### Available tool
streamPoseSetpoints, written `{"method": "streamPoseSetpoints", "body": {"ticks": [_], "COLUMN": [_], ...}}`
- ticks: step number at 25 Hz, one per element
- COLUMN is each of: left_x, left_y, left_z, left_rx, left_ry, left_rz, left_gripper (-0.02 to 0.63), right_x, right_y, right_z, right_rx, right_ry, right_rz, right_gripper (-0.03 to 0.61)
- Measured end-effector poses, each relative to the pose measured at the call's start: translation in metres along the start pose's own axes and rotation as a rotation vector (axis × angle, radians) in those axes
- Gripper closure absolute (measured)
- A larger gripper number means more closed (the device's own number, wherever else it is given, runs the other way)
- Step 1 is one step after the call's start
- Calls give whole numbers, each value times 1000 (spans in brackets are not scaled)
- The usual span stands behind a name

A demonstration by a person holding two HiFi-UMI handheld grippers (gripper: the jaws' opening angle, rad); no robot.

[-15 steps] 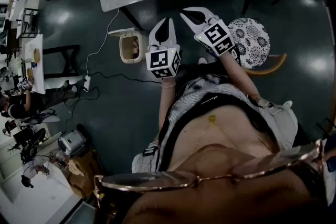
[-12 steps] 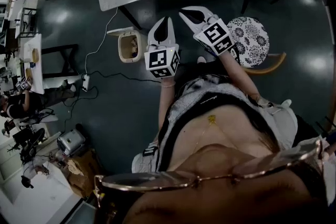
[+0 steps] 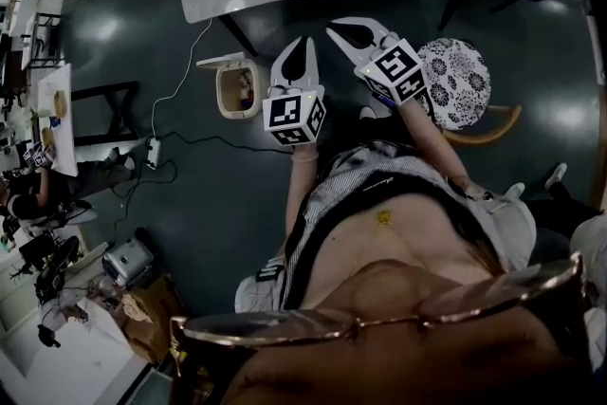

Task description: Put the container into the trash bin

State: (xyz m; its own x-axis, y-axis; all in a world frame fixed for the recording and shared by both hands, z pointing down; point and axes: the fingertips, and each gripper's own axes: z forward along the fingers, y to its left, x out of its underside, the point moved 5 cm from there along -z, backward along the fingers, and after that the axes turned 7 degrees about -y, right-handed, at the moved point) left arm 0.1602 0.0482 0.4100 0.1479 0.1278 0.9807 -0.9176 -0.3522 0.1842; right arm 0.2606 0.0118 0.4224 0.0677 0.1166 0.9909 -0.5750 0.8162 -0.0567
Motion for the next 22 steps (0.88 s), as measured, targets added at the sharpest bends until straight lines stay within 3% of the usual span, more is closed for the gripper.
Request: {"method": "streamPoseSetpoints", "body": {"ticks": [12, 22], "left_x": [-26, -27], "left_y": [105, 160], "left_z": [42, 50], "left_rx": [118, 142], "left_ry": [27, 64], "left_rz": [16, -10], "left_gripper": [614, 614], "right_x": [-17, -14], "right_y": [-4, 1], "right_z": [110, 155], "right_rx": [82, 146], "right_ry": [-25, 11], "right_rz": [-4, -21], "right_gripper": [552, 552]}}
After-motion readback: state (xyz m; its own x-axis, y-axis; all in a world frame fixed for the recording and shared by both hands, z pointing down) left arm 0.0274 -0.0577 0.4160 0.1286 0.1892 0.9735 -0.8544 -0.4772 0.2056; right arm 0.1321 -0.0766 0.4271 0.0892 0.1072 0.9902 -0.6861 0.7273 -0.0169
